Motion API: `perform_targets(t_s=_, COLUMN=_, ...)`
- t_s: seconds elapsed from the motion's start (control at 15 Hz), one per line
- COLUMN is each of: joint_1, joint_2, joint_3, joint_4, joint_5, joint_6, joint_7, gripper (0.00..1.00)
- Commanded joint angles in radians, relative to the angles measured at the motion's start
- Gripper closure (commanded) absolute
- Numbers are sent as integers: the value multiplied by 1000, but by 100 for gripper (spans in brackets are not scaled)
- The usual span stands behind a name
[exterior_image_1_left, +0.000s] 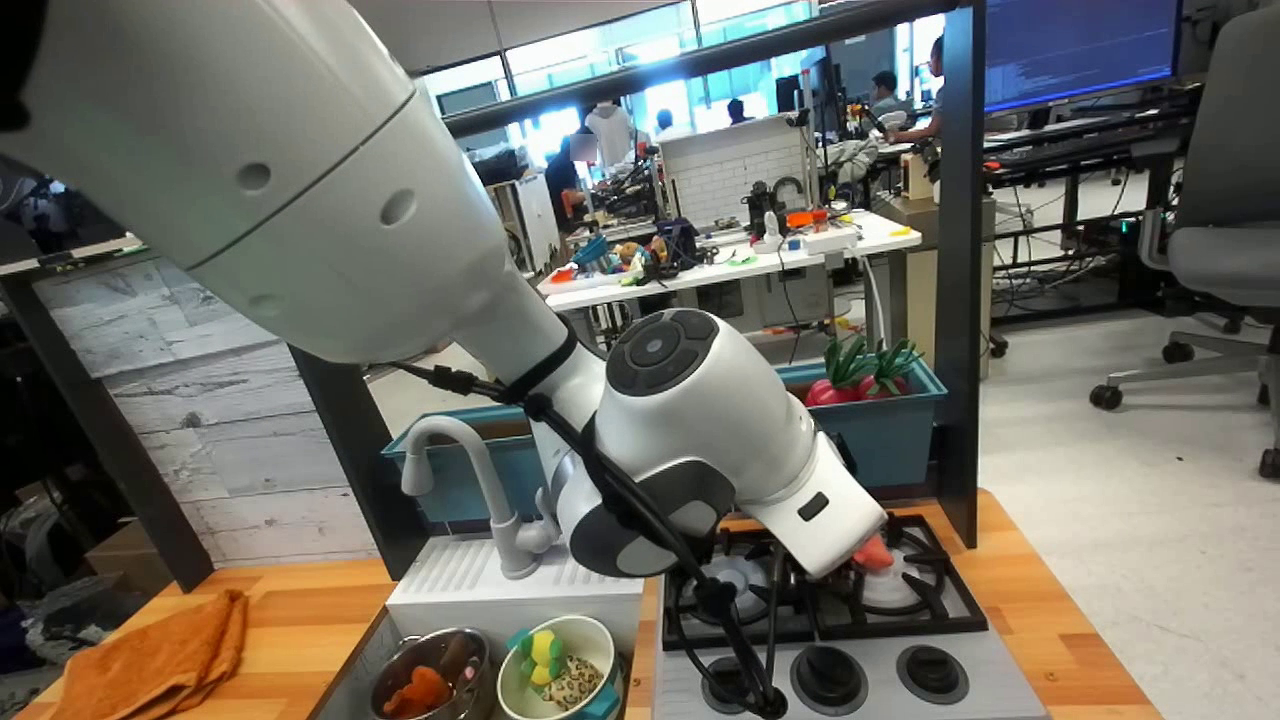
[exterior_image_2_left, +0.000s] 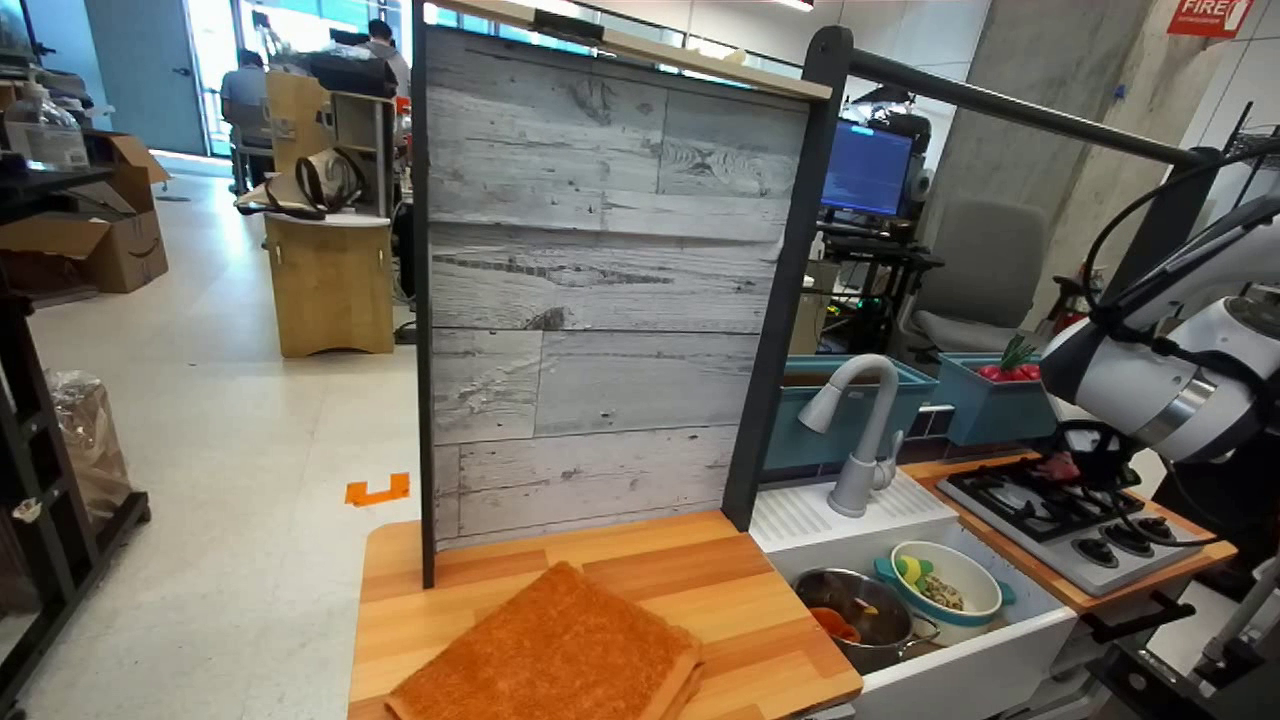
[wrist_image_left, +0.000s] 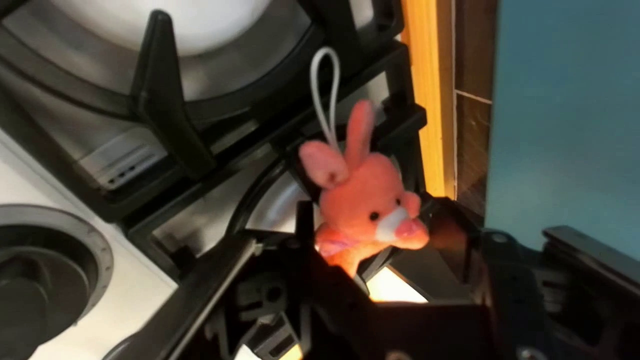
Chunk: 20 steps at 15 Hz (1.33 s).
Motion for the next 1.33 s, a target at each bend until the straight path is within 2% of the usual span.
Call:
perform_targets(t_s=0.0, joint_1=39, joint_2=28, joint_3=-49, joint_4=50, joint_5=14, joint_6=-37, joint_7=46, gripper=39)
perform_targets(t_s=0.33, joint_1=42, joint_2=0, joint_3=-40, joint_4=23, joint_5=29, joint_6=-56, joint_7=26, gripper=43)
perform_targets(t_s=0.73, joint_1=49, joint_2=-45, joint_3=-25, joint_4=-38, joint_5=26, joint_6=-71, joint_7=3, gripper=38)
perform_targets(t_s=0.8, joint_1=55, joint_2=-57, joint_3=-29, joint_4=-54, joint_5=26, joint_6=-72, joint_7=-3, gripper=42)
perform_targets(t_s=0.87, joint_1=53, joint_2=-65, joint_3=-22, joint_4=-64, joint_5=21, joint_6=-67, joint_7=-16, gripper=63)
perform_targets(t_s=1.0, joint_1=68, joint_2=-117, joint_3=-33, joint_4=-144, joint_5=21, joint_6=-108, joint_7=-43, gripper=72)
perform_targets(t_s=1.13, joint_1=106, joint_2=-162, joint_3=-76, joint_4=-218, joint_5=23, joint_6=-154, joint_7=-46, gripper=89)
perform_targets(t_s=1.27, joint_1=150, joint_2=-196, joint_3=-126, joint_4=-257, joint_5=18, joint_6=-197, joint_7=-20, gripper=99)
